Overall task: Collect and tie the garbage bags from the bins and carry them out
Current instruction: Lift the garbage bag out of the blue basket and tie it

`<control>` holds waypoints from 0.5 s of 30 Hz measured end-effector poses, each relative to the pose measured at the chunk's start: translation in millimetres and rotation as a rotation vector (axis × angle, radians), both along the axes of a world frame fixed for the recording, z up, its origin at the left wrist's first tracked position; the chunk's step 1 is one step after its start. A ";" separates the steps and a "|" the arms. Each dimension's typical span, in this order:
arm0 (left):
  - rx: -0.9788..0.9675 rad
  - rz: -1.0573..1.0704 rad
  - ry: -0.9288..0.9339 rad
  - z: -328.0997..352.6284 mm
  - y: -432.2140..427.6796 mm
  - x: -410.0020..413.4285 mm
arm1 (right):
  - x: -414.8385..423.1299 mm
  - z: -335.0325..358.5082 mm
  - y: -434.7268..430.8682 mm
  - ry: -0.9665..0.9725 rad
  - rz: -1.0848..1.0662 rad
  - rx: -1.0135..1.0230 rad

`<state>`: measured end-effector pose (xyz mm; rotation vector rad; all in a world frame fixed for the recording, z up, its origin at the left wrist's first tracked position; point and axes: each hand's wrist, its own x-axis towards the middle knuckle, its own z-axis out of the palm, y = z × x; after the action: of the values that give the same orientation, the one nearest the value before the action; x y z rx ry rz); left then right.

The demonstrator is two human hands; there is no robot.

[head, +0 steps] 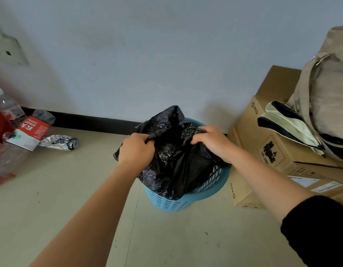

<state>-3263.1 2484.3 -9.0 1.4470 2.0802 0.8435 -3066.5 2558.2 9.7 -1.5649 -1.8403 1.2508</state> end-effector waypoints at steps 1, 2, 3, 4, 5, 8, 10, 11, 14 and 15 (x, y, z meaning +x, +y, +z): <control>0.008 0.027 -0.043 2.6 0.8 -3.4 | -0.8 4.1 -2.5 0.055 -0.033 0.023; 0.020 0.053 -0.074 5.8 1.4 -7.1 | -3.0 8.9 -6.2 0.108 -0.063 0.074; 0.036 0.082 -0.088 9.5 1.5 -11.0 | -6.1 14.2 -10.8 0.164 -0.091 0.154; 0.058 0.116 -0.094 14.5 0.5 -14.9 | -10.6 20.5 -16.0 0.213 -0.124 0.234; 0.083 0.147 -0.106 19.4 -0.8 -18.5 | -15.0 27.4 -20.4 0.261 -0.149 0.310; 0.164 0.191 -0.313 32.8 -1.6 -29.2 | -31.9 50.6 -31.0 0.381 -0.199 0.493; 0.243 0.199 -0.518 45.3 -2.0 -38.0 | -46.4 68.0 -36.0 0.446 -0.201 0.567; 0.279 0.203 -0.593 53.3 -3.3 -41.3 | -53.3 77.3 -38.6 0.473 -0.199 0.600; 0.391 0.211 -0.756 83.0 -13.8 -54.0 | -78.4 107.4 -46.2 0.550 -0.176 0.688; 0.429 0.222 -0.783 92.1 -18.4 -58.1 | -86.7 116.9 -48.3 0.574 -0.176 0.718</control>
<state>-3321.2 2465.9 83.0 0.8357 1.5088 1.6969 -3153.3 2509.9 126.6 -0.8368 -1.4838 0.7181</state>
